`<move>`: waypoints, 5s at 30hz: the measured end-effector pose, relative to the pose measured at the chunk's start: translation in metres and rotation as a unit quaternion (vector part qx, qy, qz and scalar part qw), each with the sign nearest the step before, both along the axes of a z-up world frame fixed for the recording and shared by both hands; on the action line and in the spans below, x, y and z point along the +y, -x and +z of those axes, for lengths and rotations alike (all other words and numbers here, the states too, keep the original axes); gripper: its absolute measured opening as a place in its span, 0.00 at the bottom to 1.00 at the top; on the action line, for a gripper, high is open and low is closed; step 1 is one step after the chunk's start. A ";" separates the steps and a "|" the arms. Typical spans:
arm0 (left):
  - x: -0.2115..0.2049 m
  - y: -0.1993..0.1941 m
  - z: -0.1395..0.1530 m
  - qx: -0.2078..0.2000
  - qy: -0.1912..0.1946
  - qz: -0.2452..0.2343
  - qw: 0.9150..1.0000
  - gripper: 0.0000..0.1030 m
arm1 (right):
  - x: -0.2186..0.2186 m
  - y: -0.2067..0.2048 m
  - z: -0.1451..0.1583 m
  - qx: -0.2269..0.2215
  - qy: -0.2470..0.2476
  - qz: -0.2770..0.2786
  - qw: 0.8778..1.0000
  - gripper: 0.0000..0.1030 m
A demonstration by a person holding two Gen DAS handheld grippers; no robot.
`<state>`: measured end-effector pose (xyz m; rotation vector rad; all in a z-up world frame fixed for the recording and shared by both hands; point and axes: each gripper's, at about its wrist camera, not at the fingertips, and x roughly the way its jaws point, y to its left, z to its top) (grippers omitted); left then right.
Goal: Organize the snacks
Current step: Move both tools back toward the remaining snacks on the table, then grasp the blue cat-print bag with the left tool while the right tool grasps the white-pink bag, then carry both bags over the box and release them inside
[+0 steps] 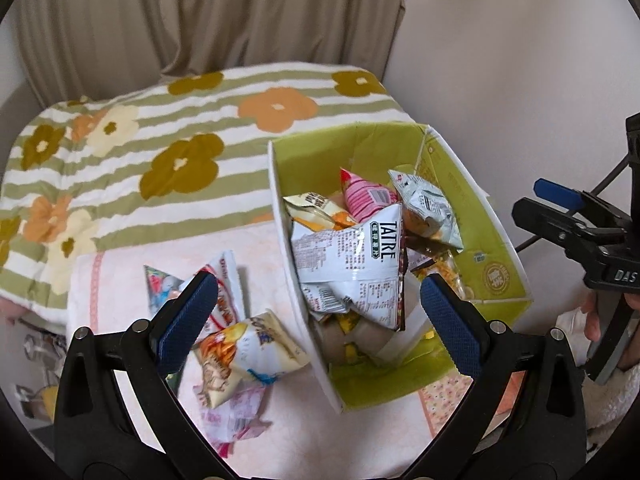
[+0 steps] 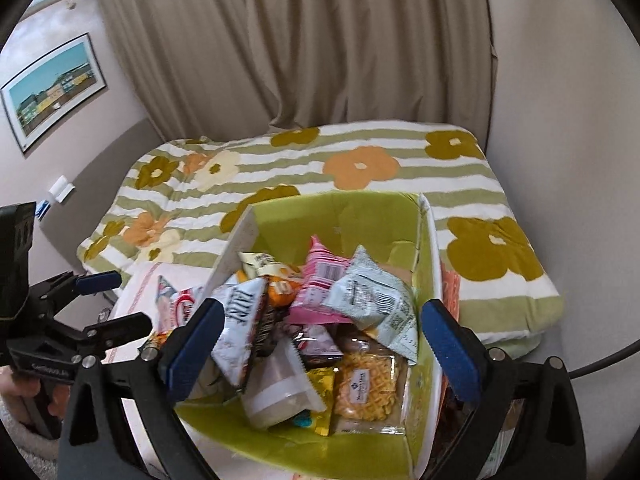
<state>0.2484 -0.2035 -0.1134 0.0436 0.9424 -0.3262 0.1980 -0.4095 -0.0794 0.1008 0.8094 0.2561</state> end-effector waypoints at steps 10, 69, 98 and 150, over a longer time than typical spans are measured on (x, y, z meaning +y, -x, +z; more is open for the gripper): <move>0.045 0.048 0.025 -0.034 -0.014 0.066 0.997 0.98 | 0.031 0.031 0.021 -0.046 -0.004 0.042 0.998 0.95; 0.109 -0.130 -0.173 0.180 0.007 -0.347 0.921 0.97 | 0.282 0.038 -0.196 0.173 -0.013 -0.132 0.976 0.95; 0.197 -0.118 -0.143 0.149 0.035 -0.223 0.963 0.62 | 0.282 0.047 -0.201 0.184 -0.003 -0.122 0.975 0.68; -0.057 -0.091 0.034 0.007 0.140 -0.061 0.988 0.62 | -0.013 0.038 -0.023 0.032 0.003 -0.059 0.998 0.51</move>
